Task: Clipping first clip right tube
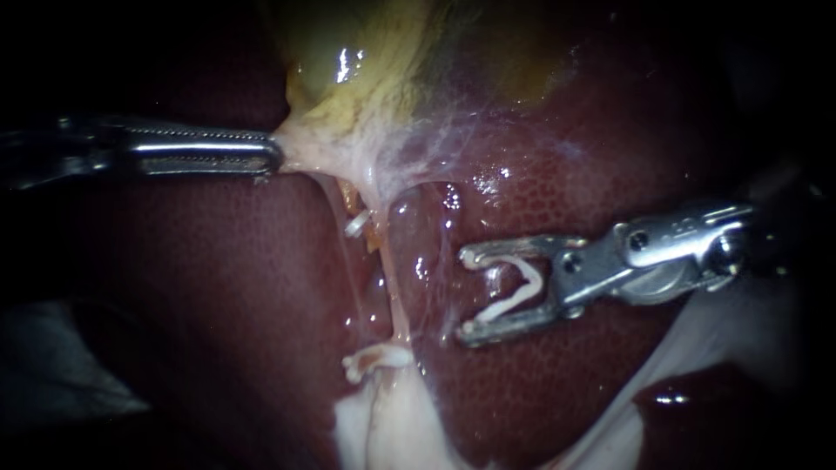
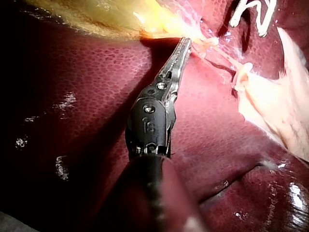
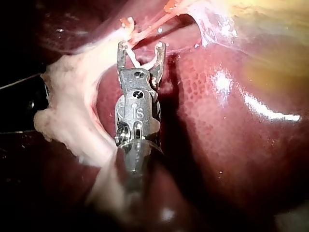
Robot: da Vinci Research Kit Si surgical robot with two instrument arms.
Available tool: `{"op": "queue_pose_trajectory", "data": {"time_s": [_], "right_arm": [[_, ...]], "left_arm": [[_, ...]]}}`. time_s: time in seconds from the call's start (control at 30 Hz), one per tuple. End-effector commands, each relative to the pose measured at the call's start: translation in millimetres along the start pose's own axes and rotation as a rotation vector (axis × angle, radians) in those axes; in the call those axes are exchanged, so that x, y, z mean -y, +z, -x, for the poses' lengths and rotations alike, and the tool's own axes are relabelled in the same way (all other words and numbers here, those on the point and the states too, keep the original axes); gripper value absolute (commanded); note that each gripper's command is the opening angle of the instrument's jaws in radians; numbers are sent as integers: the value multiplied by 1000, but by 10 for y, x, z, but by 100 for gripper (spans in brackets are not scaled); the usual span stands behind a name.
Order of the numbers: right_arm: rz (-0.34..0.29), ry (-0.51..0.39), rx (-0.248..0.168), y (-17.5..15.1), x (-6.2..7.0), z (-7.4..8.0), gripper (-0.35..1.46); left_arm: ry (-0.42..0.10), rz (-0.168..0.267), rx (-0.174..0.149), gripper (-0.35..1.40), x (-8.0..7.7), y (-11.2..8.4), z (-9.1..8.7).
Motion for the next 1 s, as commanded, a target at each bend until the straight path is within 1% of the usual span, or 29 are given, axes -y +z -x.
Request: {"op": "queue_pose_trajectory", "data": {"time_s": [0.03, 0.1, 0.2, 0.37, 0.53, 0.67, 0.77, 0.93, 1.0], "right_arm": [[-1, 18, -11, 5, -2, 3, 50], [-4, 59, -30, 16, -6, 8, 50], [-22, 103, -43, 33, -12, 16, 50], [-46, 146, -55, 62, -20, 29, 50], [-93, 212, -110, 86, -23, 37, 50], [-140, 251, -155, 97, -22, 39, 50], [-188, 289, -191, 102, -19, 39, 50], [-277, 343, -274, 105, -9, 33, 50], [-304, 354, -293, 105, -4, 29, 50]], "left_arm": [[0, -1, 0, -35, 0, 0, 0], [0, -1, 0, -35, 0, 0, 0], [0, 0, 0, -35, 0, 0, 0], [-1, 2, -3, -35, 1, -3, -2], [-2, 0, -3, -35, 1, -4, -3], [-2, 0, -3, -35, 2, -4, -3], [-2, 0, -3, -35, 2, -4, -3], [-2, -2, -3, -35, 3, -5, -3], [-2, -2, -3, -35, 3, -5, -3]]}}
